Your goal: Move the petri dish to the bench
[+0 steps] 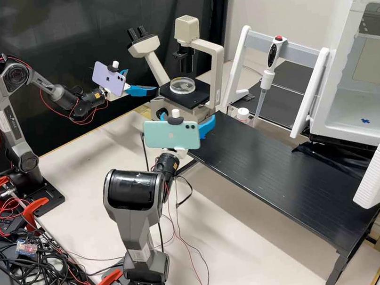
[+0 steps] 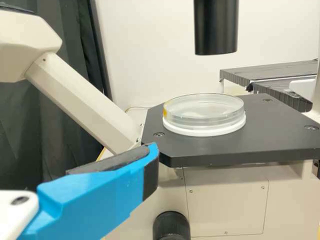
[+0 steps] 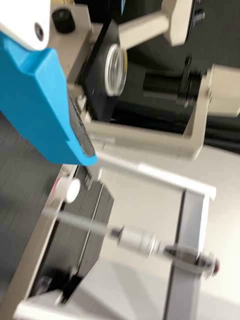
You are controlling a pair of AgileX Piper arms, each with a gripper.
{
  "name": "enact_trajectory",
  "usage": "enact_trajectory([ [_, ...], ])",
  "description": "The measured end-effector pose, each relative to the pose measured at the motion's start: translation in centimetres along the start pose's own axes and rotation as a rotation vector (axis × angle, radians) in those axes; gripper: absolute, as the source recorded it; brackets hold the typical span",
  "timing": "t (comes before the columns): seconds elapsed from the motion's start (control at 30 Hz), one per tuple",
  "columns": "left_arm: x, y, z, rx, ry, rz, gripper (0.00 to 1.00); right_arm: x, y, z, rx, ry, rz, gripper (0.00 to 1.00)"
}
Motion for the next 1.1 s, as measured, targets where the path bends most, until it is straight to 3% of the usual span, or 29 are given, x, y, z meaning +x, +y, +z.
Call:
enact_trajectory([
  [0.23, 0.0, 0.0, 0.0, 0.0, 0.0, 0.0, 1.0, 2.9, -1.4, -4.1, -0.051, 0.079, -0.007, 1.0],
  [0.47, 0.0, 0.0, 0.0, 0.0, 0.0, 0.0, 1.0, 7.1, -2.3, -6.7, -0.085, 0.084, -0.055, 1.0],
  [0.77, 0.0, 0.0, 0.0, 0.0, 0.0, 0.0, 1.0, 12.5, -3.6, -7.9, -0.061, 0.055, -0.166, 1.0],
  [1.1, 0.0, 0.0, 0.0, 0.0, 0.0, 0.0, 1.0, 18.8, -4.7, -8.3, -0.05, 0.015, -0.226, 1.0],
])
